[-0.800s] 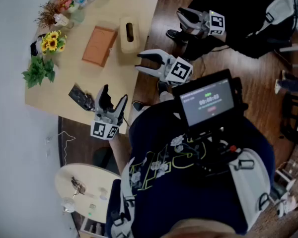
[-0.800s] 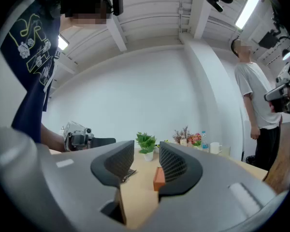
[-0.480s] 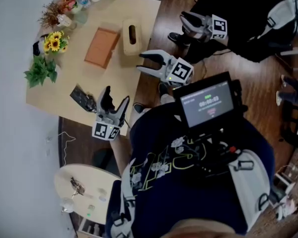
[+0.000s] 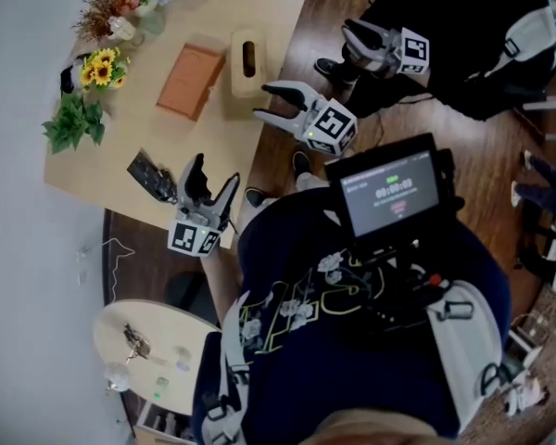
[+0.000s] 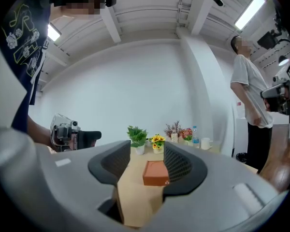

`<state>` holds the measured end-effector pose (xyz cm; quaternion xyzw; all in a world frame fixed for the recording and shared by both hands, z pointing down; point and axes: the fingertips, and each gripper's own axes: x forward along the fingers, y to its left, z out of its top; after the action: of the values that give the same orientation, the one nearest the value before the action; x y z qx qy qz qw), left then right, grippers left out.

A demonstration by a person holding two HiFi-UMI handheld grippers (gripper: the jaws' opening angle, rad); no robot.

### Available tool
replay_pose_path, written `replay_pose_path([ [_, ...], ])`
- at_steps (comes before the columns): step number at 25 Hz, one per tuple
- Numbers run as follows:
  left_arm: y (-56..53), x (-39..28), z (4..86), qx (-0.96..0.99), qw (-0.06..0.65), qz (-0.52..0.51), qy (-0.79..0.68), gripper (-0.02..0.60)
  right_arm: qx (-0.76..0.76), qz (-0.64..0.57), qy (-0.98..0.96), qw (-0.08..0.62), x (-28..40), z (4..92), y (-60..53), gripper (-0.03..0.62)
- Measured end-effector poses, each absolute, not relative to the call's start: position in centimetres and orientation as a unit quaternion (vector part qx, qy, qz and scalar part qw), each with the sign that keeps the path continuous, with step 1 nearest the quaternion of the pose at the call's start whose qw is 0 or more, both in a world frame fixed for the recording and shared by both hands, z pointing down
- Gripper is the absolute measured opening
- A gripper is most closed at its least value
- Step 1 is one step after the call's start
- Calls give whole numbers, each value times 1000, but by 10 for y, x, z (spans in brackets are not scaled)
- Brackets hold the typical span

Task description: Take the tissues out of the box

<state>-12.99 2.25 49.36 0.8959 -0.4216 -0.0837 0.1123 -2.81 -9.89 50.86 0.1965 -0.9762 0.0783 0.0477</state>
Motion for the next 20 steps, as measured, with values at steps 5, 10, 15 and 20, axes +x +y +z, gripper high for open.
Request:
replay_pose_path([
  [5,22,-127,495,901,107,-77,-414,373,203,79,-975,53,-30,513,-105,201],
  [10,22,-123,494,899,121,-84,-412,373,209,85,-973,51,-30,517,-111,201],
  [15,25,-120,497,906,107,-68,-403,373,213,88,-971,59,-30,522,-114,201],
  [20,26,-118,496,907,108,-68,-401,373,220,87,-969,69,-34,523,-118,202],
])
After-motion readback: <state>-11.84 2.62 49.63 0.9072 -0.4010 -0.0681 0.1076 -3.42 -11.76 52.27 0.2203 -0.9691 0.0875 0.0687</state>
